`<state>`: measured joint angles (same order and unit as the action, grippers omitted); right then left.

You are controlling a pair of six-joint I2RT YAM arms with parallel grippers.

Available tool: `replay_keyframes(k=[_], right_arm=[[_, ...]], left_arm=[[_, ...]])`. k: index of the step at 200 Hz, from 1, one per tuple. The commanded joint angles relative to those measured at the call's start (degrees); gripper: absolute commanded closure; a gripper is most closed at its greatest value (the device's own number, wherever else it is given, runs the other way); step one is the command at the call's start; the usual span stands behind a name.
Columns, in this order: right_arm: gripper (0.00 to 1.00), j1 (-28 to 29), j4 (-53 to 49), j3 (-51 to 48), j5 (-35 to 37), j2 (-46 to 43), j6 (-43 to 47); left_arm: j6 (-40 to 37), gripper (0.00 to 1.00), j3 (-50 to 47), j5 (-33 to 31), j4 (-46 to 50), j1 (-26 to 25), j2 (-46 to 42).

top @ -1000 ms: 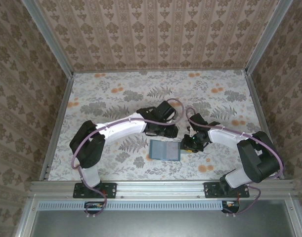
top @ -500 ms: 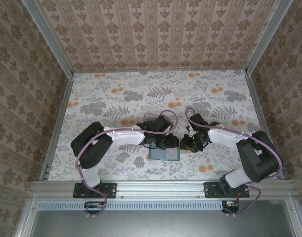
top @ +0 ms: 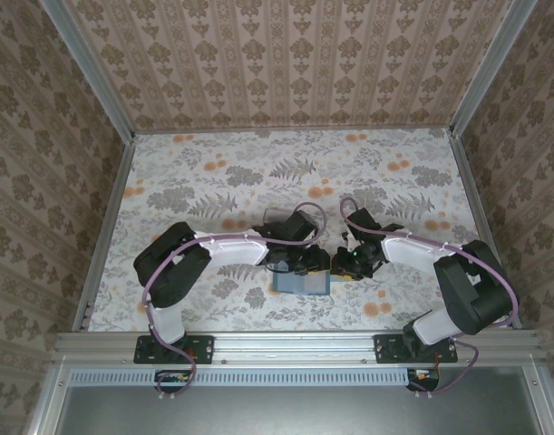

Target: Take the credit cards out of the card holder

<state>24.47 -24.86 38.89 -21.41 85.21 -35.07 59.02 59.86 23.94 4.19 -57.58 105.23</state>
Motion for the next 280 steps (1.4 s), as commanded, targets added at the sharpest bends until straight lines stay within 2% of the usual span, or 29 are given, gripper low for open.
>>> replay_keyframes(k=[1, 14, 62, 99, 137, 180, 206, 232, 280], right_arm=[[0.71, 0.1, 0.2, -2.4, 1.3, 1.7, 0.8], [0.71, 0.2, -0.1, -2.2, 1.3, 2.0, 1.0], [0.71, 0.1, 0.1, -2.4, 1.5, 2.1, 1.0], [0.71, 0.0, -0.1, -2.4, 1.7, 2.2, 1.2], [0.71, -0.1, 0.1, -2.8, 1.9, 2.1, 1.3], [0.71, -0.3, -0.2, -2.8, 2.1, 2.1, 1.8], [0.71, -0.4, -0.8, -2.4, 1.9, 1.9, 2.2], [0.71, -0.5, -1.0, -2.3, 1.9, 1.6, 2.3], [0.71, -0.5, -0.7, -2.4, 1.6, 2.2, 2.4]], left_arm=[[0.5, 0.75, 0.2, -1.1, 3.8, -0.9, 1.3], [0.3, 0.79, 0.2, -1.3, 3.9, -1.0, 1.0], [-0.9, 0.77, 2.7, -1.7, 7.6, -1.3, 2.7], [-4.4, 0.72, 6.9, -5.1, 17.6, -1.8, 4.3], [-8.5, 0.69, 13.0, -12.3, 31.3, -3.0, 5.1], [-12.4, 0.65, 23.7, -19.6, 45.5, -5.2, 9.4], [-14.2, 0.61, 28.1, -21.6, 50.7, -5.9, 12.1], [-13.6, 0.62, 28.1, -20.2, 48.3, -6.1, 10.9], [-8.0, 0.76, 18.0, -13.1, 32.4, -3.9, 4.3]])
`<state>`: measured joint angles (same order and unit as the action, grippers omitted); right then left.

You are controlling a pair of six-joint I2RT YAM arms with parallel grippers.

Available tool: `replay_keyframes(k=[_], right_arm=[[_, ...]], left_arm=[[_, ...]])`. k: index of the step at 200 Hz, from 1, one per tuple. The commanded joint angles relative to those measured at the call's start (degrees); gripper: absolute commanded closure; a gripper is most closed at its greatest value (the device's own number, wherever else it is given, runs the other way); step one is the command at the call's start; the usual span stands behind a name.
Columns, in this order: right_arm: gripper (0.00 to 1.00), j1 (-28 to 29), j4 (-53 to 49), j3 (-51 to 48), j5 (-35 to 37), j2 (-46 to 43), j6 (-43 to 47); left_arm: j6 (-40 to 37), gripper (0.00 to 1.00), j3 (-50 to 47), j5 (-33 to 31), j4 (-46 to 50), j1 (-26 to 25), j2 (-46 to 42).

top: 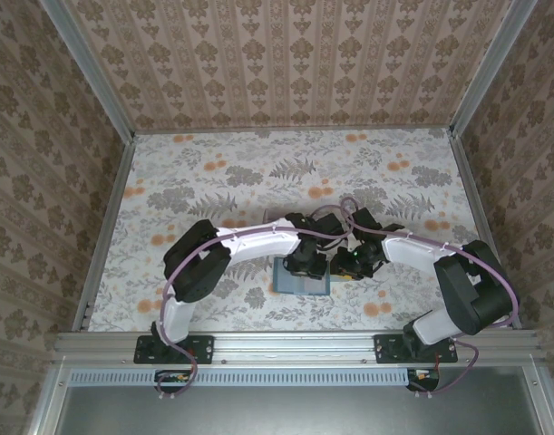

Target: Take the credit cards out of the card holder

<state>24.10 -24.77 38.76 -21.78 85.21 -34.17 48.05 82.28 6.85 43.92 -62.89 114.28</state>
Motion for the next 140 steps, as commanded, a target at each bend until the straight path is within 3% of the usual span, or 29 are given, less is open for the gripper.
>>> replay_keyframes(k=[1, 26, 75, 110, 140], right_arm=[[0.71, -0.1, -0.7, -2.3, 1.9, 2.2, 1.5], [0.71, -0.2, -0.9, -2.2, 2.0, 2.3, 1.7], [0.71, -0.1, -1.3, -2.1, 2.1, 2.0, 1.6], [0.71, -0.2, -1.7, -1.9, 2.3, 2.1, 1.8], [0.71, -0.4, -1.8, -1.9, 2.3, 2.1, 2.0]], left_arm=[[3.1, 0.76, -4.7, 4.1, -7.8, 1.4, -4.9], [5.5, 0.78, -8.7, 8.4, -15.1, 2.6, -6.6], [5.2, 0.71, -7.4, 9.8, -16.1, 2.9, -5.3], [6.8, 0.83, -8.8, 12.3, -19.6, 2.9, -3.3], [7.6, 0.84, -10.0, 13.5, -21.0, 3.2, -1.5]])
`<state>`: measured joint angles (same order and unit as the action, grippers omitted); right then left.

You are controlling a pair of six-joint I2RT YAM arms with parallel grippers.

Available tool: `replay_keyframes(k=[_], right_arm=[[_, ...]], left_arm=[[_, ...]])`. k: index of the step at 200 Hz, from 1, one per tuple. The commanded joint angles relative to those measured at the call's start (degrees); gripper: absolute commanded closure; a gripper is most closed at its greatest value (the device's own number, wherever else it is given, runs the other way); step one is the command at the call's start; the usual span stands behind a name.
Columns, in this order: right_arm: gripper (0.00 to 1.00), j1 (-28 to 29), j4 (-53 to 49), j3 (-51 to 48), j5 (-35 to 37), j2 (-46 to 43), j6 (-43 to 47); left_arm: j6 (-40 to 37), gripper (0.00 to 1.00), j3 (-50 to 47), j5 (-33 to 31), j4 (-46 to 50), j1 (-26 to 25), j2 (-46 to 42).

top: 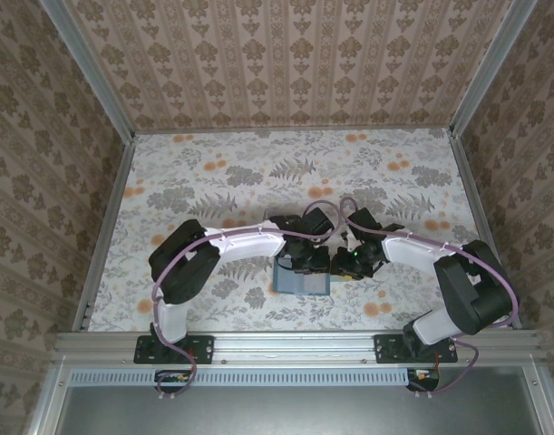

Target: Take the credit cards out of the card holder

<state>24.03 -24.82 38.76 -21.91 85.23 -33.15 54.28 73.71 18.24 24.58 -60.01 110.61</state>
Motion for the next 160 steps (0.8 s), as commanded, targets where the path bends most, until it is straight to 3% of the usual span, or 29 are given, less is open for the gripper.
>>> replay_keyframes(k=[1, 33, 69, 160], right_arm=[[0.71, -0.3, -1.7, -1.9, 2.4, 2.1, 0.9], [0.71, -0.4, -1.7, -2.0, 2.4, 2.3, 1.1], [0.71, -0.6, -1.8, -2.2, 2.4, 2.0, 1.2], [0.71, -0.8, -2.3, -1.6, 1.9, 2.0, 1.7]], left_arm=[[1.5, 0.84, -1.5, 2.1, -1.7, 0.3, 2.2], [1.9, 0.80, -2.4, 2.1, -1.9, 0.3, 3.2], [-1.2, 0.68, 0.3, -4.1, 8.8, 0.1, 3.3], [-7.0, 0.58, 11.0, -16.4, 29.5, -1.8, 5.9]])
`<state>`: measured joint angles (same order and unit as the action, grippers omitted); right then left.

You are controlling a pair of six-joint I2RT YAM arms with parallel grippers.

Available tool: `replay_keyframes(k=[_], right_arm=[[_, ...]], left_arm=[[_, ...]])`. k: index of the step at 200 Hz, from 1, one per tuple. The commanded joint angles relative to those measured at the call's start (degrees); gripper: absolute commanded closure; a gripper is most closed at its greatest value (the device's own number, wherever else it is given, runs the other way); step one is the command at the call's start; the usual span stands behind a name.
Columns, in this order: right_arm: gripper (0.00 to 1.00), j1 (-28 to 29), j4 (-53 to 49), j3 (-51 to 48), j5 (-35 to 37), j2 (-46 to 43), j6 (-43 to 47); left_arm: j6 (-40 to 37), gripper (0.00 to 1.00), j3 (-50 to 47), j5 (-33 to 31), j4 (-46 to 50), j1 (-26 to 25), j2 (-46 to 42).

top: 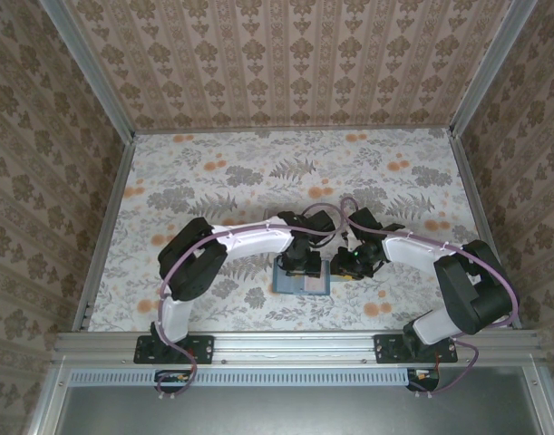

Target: Take the credit cards out of the card holder

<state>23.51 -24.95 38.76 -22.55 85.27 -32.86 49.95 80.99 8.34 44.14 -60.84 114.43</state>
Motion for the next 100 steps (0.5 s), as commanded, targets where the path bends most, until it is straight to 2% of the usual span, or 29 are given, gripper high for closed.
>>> replay_keyframes(k=[1, 58, 100], right_arm=[[0.71, -0.2, -2.1, -1.6, 2.6, 2.0, 1.3], [0.71, -0.2, -2.4, -1.8, 2.8, 1.3, 1.3], [0.71, -0.2, -2.7, -1.7, 2.7, 1.1, 1.2]], left_arm=[[-2.7, 0.58, 3.8, -6.5, 10.1, -1.0, 2.1], [-4.3, 0.57, 9.6, -12.5, 18.4, -2.3, 4.5], [-3.8, 0.57, 6.3, -11.8, 15.3, -1.6, 0.5]])
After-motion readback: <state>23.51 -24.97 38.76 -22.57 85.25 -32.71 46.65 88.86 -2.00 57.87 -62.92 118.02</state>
